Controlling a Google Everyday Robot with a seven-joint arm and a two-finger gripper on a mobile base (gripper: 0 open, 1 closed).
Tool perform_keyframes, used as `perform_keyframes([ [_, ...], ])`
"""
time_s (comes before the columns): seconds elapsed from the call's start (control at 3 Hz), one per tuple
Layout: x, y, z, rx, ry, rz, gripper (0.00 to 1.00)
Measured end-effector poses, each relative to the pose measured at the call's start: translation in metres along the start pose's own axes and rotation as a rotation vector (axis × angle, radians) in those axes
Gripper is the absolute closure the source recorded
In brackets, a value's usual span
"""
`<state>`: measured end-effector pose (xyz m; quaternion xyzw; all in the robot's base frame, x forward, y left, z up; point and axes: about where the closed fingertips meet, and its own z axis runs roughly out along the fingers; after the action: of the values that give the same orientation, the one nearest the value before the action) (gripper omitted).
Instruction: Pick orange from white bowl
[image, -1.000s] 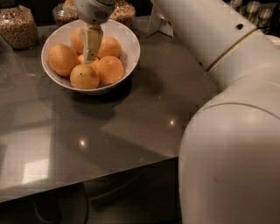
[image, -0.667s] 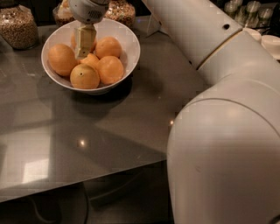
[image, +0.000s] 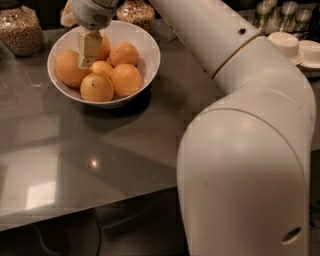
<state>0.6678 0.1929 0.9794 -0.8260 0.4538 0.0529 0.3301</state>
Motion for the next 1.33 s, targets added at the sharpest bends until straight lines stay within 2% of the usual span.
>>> perform_keyframes([
  [0.67, -0.004, 0.001, 0.025, -0.036, 0.0, 0.088, 0.28],
  [1.33, -0.009, 0.006, 0.043, -0.078, 0.014, 0.193, 0.27],
])
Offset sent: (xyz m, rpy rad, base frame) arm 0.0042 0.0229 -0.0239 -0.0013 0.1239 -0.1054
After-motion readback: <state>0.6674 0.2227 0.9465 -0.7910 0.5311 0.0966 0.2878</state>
